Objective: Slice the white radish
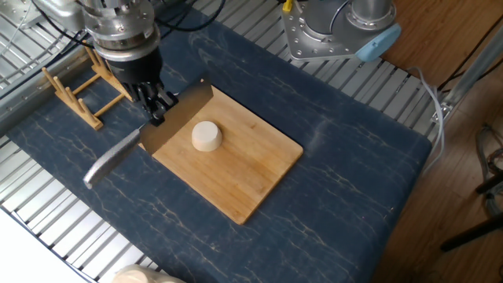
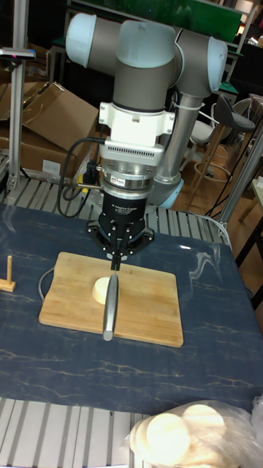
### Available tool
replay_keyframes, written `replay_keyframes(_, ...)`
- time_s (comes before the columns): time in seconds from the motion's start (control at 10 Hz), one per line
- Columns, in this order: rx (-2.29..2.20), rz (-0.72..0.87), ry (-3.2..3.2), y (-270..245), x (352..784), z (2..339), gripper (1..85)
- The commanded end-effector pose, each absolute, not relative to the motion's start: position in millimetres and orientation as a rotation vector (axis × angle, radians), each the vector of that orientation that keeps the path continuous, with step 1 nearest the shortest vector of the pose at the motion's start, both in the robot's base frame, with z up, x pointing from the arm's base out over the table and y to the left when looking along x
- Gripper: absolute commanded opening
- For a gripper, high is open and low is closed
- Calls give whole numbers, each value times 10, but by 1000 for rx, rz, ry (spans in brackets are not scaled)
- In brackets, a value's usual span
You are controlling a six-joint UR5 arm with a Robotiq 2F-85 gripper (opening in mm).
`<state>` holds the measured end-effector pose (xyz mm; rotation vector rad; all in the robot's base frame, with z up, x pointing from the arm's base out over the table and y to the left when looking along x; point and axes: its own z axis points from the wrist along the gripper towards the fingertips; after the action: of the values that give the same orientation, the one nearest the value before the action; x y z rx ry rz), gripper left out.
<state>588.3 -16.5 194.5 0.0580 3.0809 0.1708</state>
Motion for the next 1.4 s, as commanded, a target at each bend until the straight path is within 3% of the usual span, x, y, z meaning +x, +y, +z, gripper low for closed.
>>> replay_keyframes(0.0, -132, 226, 3101, -75, 5788, 1946, 10)
replay_keyframes(1.3, 54, 152, 2995, 13, 5574, 1391, 10)
